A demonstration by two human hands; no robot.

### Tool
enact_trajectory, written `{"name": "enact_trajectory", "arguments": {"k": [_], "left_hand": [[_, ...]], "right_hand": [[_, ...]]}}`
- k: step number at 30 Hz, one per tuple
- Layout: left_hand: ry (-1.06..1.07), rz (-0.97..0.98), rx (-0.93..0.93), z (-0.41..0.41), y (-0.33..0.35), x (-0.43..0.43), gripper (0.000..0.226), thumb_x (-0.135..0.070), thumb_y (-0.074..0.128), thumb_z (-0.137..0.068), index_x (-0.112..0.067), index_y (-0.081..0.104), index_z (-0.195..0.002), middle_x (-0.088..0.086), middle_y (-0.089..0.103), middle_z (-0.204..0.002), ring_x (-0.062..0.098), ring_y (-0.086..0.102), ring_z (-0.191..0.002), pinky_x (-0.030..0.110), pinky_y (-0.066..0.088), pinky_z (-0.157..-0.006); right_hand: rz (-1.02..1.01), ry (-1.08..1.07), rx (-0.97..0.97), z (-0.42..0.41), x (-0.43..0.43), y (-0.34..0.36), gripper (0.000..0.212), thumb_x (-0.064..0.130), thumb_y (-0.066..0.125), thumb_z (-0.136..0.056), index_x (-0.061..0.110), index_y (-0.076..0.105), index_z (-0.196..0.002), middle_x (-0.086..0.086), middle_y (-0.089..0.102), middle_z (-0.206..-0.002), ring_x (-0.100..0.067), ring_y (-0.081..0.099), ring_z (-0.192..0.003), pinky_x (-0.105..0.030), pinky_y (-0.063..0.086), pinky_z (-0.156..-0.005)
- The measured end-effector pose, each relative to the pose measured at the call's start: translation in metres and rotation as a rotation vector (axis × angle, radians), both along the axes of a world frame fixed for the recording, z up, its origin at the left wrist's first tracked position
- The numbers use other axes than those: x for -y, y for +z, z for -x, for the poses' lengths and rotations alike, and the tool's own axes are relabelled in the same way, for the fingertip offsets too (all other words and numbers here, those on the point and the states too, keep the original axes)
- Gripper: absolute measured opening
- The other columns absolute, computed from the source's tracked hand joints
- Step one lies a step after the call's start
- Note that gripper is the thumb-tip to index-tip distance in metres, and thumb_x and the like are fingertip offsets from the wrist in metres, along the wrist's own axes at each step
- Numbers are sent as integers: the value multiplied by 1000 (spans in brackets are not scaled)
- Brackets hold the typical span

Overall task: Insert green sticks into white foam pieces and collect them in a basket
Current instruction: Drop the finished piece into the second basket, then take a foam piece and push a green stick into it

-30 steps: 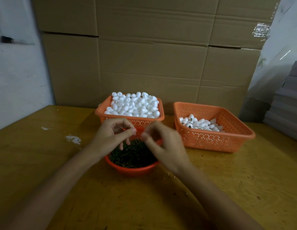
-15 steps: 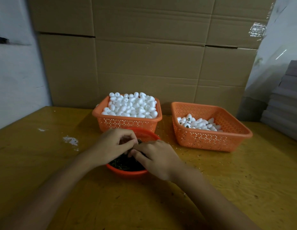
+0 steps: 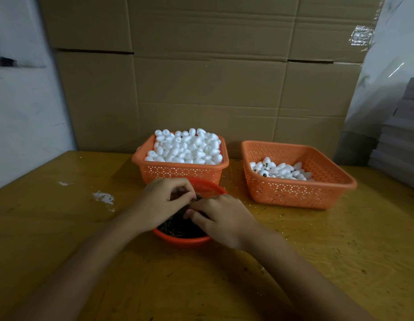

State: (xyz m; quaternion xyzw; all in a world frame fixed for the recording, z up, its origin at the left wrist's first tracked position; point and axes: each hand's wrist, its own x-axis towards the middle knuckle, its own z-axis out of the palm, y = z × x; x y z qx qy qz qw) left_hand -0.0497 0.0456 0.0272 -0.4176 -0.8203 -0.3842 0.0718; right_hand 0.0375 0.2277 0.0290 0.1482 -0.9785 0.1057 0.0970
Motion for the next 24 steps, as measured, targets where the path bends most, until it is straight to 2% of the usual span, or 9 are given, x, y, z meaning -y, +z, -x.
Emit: {"name": "enact_trajectory", "arguments": {"k": [4, 7, 10, 13, 15, 17, 20, 22, 24], "left_hand": [[63, -41, -103, 0, 0, -1, 12, -21, 75, -95, -33, 72, -99, -20, 70, -93, 2, 63, -93, 13, 44, -72], [149, -100, -300, 1, 6, -5, 14, -30, 71, -92, -31, 69, -105, -19, 65, -99, -2, 52, -97, 12, 37, -82], [271, -95, -478, 9, 20, -12, 15, -28, 71, -93, -26, 71, -109, -11, 64, -105, 11, 52, -108, 26, 40, -88], [329, 40, -529, 21, 33, -24, 21, -27, 71, -93, -26, 74, -114, -7, 64, -111, 19, 53, -114, 32, 44, -93], [338, 200, -505, 34, 40, -31, 25, -33, 64, -99, -27, 74, -121, -4, 62, -123, 23, 53, -122, 43, 46, -100], [344, 368, -380, 46, 41, -36, 32, -46, 51, -105, -29, 73, -122, -5, 59, -133, 23, 53, -126, 44, 46, -100], [346, 594, -167, 59, 39, -38, 50, -67, 30, -104, -35, 67, -101, -6, 63, -118, 24, 61, -114, 46, 48, -95], [345, 619, -120, 66, 38, -39, 60, -77, 23, -99, -34, 61, -84, -8, 65, -101, 25, 64, -105, 48, 48, -95], [372, 606, -59, 74, 40, -42, 70, -83, 20, -96, -34, 69, -93, -5, 69, -107, 27, 62, -112, 45, 42, -96]], "right_hand": [[11, -9, 12, 3, -1, -2, 39, 46, 40, -110, 25, 73, -112, 1, 72, -90, -20, 66, -82, -36, 42, -67], [28, 0, 20, 3, -3, -2, 37, 46, 42, -110, 28, 73, -113, 3, 73, -93, -18, 66, -84, -32, 35, -62], [0, 9, 27, 4, -2, -1, 37, 46, 40, -110, 31, 72, -122, 3, 76, -111, -18, 67, -99, -35, 46, -77], [7, 2, 50, 3, -2, -2, 39, 46, 39, -111, 29, 70, -127, 1, 75, -120, -20, 67, -107, -41, 50, -91], [9, -2, 56, 3, -2, -1, 39, 45, 39, -111, 29, 70, -128, 1, 74, -122, -21, 67, -110, -42, 50, -94], [10, -2, 57, 3, -2, -1, 39, 45, 39, -111, 30, 70, -129, 1, 74, -122, -22, 67, -112, -42, 50, -95], [3, 1, 51, 4, -2, -1, 39, 46, 39, -111, 30, 70, -129, 2, 74, -122, -21, 67, -113, -42, 50, -96], [1, 4, 50, 5, -3, -1, 39, 46, 39, -111, 30, 70, -128, 2, 74, -122, -21, 67, -112, -41, 50, -95], [1, 5, 49, 6, -3, -2, 38, 46, 39, -111, 31, 70, -128, 2, 74, -121, -21, 67, -111, -41, 51, -93]]}}
